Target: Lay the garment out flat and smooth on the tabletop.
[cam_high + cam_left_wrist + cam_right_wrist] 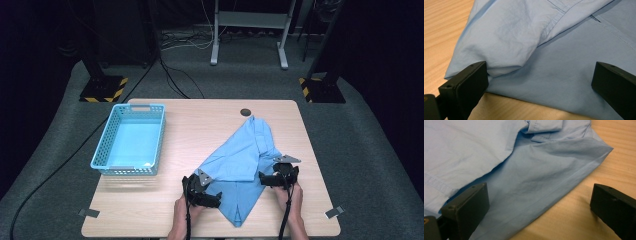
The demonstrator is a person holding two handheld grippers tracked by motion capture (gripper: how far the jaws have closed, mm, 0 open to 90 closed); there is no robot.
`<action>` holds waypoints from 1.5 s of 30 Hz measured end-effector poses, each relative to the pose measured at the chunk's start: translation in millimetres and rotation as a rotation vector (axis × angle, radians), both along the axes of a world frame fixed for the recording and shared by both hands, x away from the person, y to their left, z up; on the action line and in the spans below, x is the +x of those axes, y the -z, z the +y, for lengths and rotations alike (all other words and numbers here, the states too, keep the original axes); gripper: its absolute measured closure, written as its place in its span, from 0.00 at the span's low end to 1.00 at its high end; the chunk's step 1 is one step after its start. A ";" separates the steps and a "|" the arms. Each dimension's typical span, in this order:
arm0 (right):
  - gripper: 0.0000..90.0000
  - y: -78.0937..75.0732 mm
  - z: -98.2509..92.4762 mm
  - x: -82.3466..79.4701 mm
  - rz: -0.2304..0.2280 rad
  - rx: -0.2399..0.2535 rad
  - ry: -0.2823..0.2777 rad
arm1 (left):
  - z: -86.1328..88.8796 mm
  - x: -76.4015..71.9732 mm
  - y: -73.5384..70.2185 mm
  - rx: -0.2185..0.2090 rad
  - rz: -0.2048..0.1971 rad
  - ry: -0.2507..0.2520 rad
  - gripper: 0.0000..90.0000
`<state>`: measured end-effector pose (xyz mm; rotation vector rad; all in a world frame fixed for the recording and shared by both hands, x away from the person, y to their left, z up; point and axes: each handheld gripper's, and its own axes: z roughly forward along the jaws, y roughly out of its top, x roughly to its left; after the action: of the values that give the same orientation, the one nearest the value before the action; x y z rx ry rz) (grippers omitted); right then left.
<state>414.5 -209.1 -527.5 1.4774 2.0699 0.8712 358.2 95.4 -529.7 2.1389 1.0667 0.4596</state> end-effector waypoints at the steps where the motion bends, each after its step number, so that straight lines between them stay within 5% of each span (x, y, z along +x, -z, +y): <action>1: 0.02 0.0 -0.2 -2.1 0.001 0.000 -0.001 | -0.6 -1.7 0.2 -0.003 0.000 0.000 0.01; 24: 0.02 1.2 -7.4 -43.8 -0.008 0.001 -0.006 | -13.0 -27.9 0.5 -0.001 -0.002 0.033 0.01; 30: 0.02 1.5 -9.0 -44.2 -0.011 0.005 -0.014 | -12.7 -27.2 0.3 -0.001 0.000 0.041 0.01; 37: 0.01 1.4 -10.6 -41.5 -0.006 0.010 -0.033 | -14.0 -19.0 -8.5 -0.022 -0.018 0.081 0.01; 40: 0.01 1.3 -11.0 -41.4 -0.007 0.012 -0.031 | -21.8 -11.6 -20.0 -0.020 -0.051 0.109 0.01; 45: 0.01 1.3 -11.1 -41.4 -0.009 0.013 -0.030 | -43.1 8.8 -26.2 0.009 -0.046 0.168 0.01</action>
<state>373.1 -220.2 -528.8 1.4504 2.0887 0.9021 367.0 52.3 -503.6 2.1934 0.8522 0.4317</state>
